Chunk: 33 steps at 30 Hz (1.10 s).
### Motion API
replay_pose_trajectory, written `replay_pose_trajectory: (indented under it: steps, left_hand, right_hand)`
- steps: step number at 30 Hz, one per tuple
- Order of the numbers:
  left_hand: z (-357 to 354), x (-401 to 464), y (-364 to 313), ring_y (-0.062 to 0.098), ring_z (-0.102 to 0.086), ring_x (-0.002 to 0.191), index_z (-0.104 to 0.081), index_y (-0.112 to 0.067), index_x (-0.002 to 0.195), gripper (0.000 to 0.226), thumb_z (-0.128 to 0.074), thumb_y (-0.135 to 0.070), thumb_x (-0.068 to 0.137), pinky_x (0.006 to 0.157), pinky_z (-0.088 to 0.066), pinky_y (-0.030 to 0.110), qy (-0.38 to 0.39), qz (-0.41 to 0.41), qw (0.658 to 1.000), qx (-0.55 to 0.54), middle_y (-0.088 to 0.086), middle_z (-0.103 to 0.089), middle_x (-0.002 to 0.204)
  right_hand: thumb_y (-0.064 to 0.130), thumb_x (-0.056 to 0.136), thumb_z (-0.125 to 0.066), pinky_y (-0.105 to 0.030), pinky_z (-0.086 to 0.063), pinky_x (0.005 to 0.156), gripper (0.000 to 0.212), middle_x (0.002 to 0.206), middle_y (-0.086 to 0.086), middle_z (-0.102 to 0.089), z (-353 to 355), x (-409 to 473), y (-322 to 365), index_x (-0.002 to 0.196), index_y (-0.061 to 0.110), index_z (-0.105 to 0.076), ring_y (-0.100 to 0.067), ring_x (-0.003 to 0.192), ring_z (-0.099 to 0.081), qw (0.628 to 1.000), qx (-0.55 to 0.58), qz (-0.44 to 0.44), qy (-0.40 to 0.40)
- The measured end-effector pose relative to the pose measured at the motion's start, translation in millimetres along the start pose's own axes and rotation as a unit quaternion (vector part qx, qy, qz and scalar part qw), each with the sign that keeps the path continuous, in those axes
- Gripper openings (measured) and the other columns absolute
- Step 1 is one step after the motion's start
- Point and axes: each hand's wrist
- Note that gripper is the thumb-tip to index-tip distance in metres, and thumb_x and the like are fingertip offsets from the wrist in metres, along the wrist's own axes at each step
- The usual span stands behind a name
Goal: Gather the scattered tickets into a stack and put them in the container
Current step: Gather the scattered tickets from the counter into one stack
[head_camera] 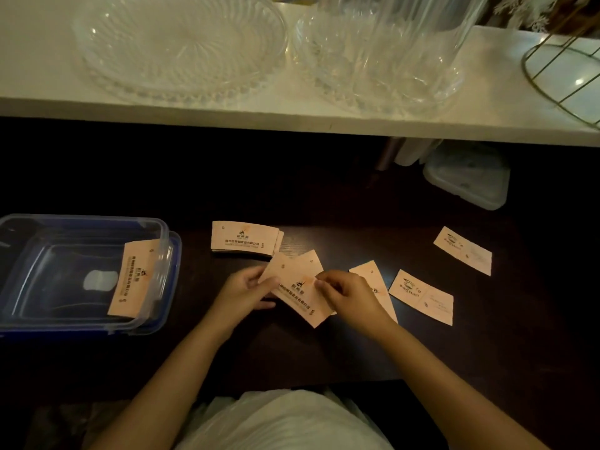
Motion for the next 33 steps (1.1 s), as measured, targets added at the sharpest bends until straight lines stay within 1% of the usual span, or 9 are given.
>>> replay_pose_trajectory:
  steps: [2,5,10,14,19,22,26,29,33]
  left_hand:
    - [0.3,-1.2,-2.4,0.01,-0.069,0.082,-0.06,-0.018,0.108,0.023,-0.058,-0.015,0.085,0.061,-0.054,0.02,-0.021,0.0,1.0,-0.022,0.0,-0.071,0.09]
    - [7.2,-6.2,-1.2,0.014,-0.069,0.084,-0.062,-0.013,0.105,0.02,-0.056,-0.012,0.086,0.06,-0.055,0.019,-0.061,0.013,0.996,-0.069,0.006,-0.071,0.093]
    - [23.4,-13.7,6.5,0.02,-0.064,0.092,-0.057,-0.011,0.111,0.023,-0.051,-0.011,0.089,0.07,-0.052,0.026,-0.165,0.023,0.973,-0.158,0.008,-0.067,0.099]
    - [28.4,-16.6,6.7,0.016,-0.062,0.089,-0.055,-0.014,0.11,0.021,-0.05,-0.011,0.09,0.07,-0.049,0.026,-0.206,0.009,0.959,-0.195,0.005,-0.065,0.095]
    - [26.7,-15.1,8.0,0.014,-0.062,0.087,-0.055,-0.019,0.107,0.019,-0.05,-0.012,0.09,0.067,-0.048,0.025,-0.218,0.0,0.955,-0.2,0.001,-0.065,0.092]
    - [25.6,-15.1,10.3,0.015,-0.062,0.088,-0.055,-0.019,0.107,0.02,-0.049,-0.011,0.09,0.068,-0.049,0.026,-0.215,0.006,0.955,-0.206,0.002,-0.064,0.094]
    - [28.4,-15.9,11.3,0.015,-0.063,0.087,-0.054,-0.019,0.107,0.019,-0.048,-0.011,0.091,0.067,-0.05,0.025,-0.206,0.01,0.956,-0.21,0.003,-0.065,0.093]
    - [28.6,-15.2,10.8,0.015,-0.064,0.087,-0.054,-0.019,0.108,0.02,-0.047,-0.011,0.091,0.067,-0.051,0.024,-0.189,0.009,0.96,-0.208,0.004,-0.066,0.094]
    - [15.2,-12.9,5.1,0.013,-0.067,0.086,-0.055,-0.018,0.11,0.022,-0.042,-0.011,0.094,0.065,-0.055,0.022,-0.128,-0.003,0.972,-0.195,0.005,-0.067,0.098]
  right_hand:
    - [0.028,0.093,-0.049,-0.015,-0.05,0.058,0.014,0.082,0.023,-0.058,-1.5,4.6,2.3,0.088,0.034,-0.06,0.0,0.076,-0.061,1.0,-0.001,0.004,0.006]
    - [0.027,0.091,-0.053,-0.02,-0.047,0.063,0.015,0.096,0.004,-0.066,-4.1,11.6,-8.3,0.101,0.023,-0.063,-0.01,0.085,-0.059,0.993,0.043,-0.059,-0.094]
    - [0.048,0.076,-0.065,-0.032,-0.049,0.073,0.058,0.116,-0.01,-0.055,-25.4,10.6,-27.2,0.119,0.012,-0.048,-0.024,0.101,-0.055,0.958,-0.126,-0.21,-0.149]
    - [0.058,0.063,-0.071,-0.04,-0.05,0.077,0.078,0.119,-0.01,-0.046,-48.5,8.1,-24.3,0.118,0.011,-0.04,-0.027,0.108,-0.047,0.94,-0.211,-0.202,-0.178]
    - [0.052,0.069,-0.07,-0.036,-0.052,0.08,0.068,0.118,-0.011,-0.049,-58.2,7.6,-29.1,0.115,0.011,-0.042,-0.025,0.106,-0.047,0.929,-0.29,-0.157,-0.171]
    - [0.04,0.071,-0.073,-0.034,-0.051,0.071,0.054,0.112,-0.008,-0.056,-52.8,6.4,-30.0,0.108,0.015,-0.042,-0.022,0.099,-0.055,0.948,-0.209,-0.174,-0.165]
    - [0.018,0.089,-0.055,-0.028,-0.053,0.054,0.019,0.103,-0.012,-0.065,-28.5,0.6,-25.6,0.106,0.014,-0.047,-0.013,0.072,-0.06,0.967,0.039,-0.172,-0.184]
    - [0.011,0.09,-0.052,-0.019,-0.052,0.054,0.021,0.114,-0.009,-0.059,4.6,-7.8,-16.4,0.11,0.017,-0.05,-0.017,0.087,-0.061,0.941,0.211,-0.126,-0.231]
    - [0.006,0.086,-0.056,-0.021,-0.056,0.062,0.031,0.107,0.005,-0.064,40.8,-12.7,10.5,0.102,0.033,-0.056,-0.008,0.093,-0.064,0.963,0.254,-0.047,-0.076]
Point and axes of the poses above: each hand's wrist, its own x-axis towards the middle knuckle, its own z-axis out of the back of the hand, y = z × x
